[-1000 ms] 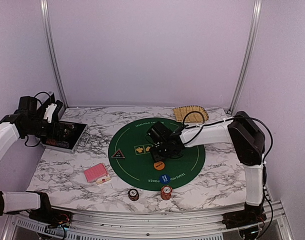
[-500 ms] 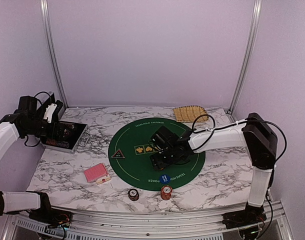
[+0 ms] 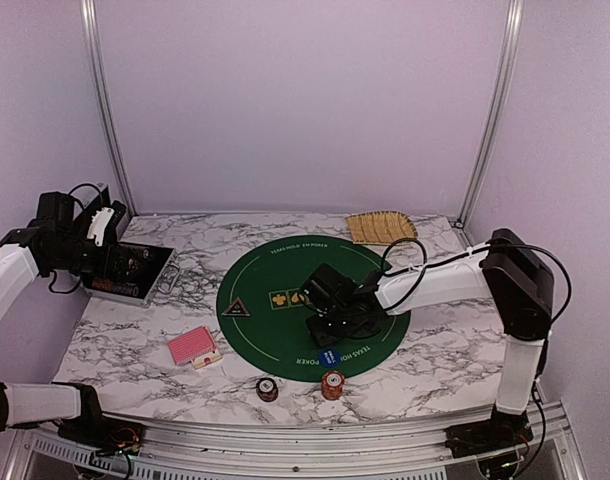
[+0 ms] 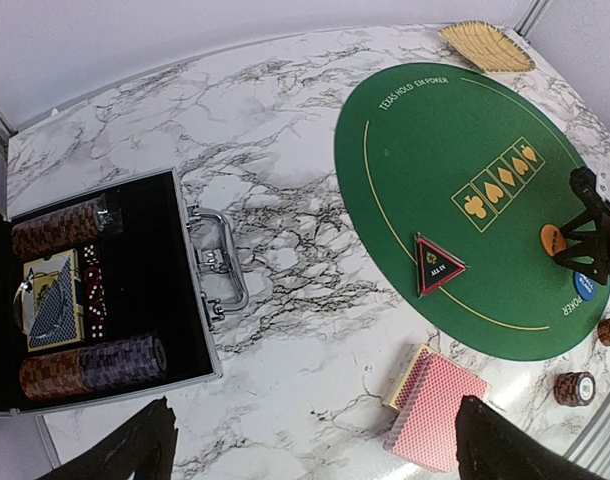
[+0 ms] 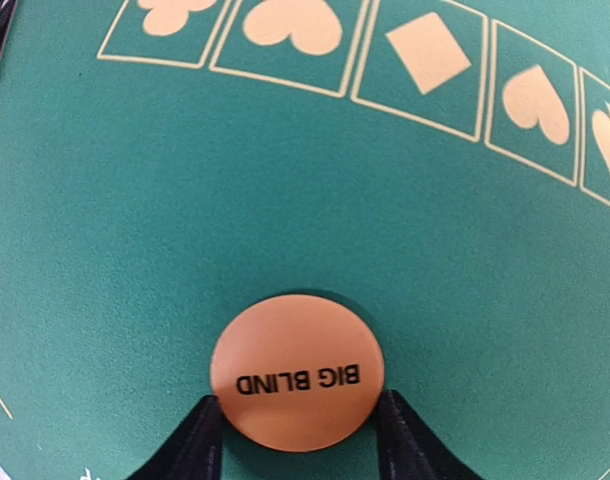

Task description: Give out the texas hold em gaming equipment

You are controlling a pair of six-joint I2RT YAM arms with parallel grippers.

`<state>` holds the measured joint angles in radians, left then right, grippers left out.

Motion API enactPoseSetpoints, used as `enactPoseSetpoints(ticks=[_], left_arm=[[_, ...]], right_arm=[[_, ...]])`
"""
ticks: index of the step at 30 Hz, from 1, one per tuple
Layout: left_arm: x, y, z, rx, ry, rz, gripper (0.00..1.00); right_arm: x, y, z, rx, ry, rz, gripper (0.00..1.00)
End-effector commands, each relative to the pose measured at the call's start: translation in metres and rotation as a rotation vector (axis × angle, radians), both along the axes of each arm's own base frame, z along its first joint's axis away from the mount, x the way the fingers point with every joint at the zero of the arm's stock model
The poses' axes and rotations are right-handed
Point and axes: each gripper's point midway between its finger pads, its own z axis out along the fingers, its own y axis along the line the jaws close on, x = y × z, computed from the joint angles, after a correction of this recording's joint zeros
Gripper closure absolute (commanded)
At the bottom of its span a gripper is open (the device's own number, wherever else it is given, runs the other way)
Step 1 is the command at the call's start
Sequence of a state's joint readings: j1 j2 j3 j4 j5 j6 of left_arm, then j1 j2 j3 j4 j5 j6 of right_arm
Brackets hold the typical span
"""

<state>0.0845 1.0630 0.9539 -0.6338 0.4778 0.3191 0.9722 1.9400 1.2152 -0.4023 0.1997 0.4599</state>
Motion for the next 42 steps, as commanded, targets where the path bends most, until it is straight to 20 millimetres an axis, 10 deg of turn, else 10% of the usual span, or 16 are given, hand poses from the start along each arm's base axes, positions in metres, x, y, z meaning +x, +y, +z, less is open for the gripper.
enactPoseSetpoints(ticks=[1, 24, 42], left_arm=[[-0.001, 0.002, 0.012, 0.014, -0.024, 0.003, 0.01], [0.0, 0.003, 0.012, 0.021, -0.017, 0.004, 0.01], [0.001, 0.005, 0.009, 0.036, -0.009, 0.003, 0.01]], right_arm=[[0.001, 0.001, -0.014, -0.034, 0.008, -0.004, 0.53], [0.07, 0.006, -0.023, -0.057, -0.064, -0.077, 0.56], [0.174, -0.025, -0.03, -0.076, -0.156, -0.273, 0.6]])
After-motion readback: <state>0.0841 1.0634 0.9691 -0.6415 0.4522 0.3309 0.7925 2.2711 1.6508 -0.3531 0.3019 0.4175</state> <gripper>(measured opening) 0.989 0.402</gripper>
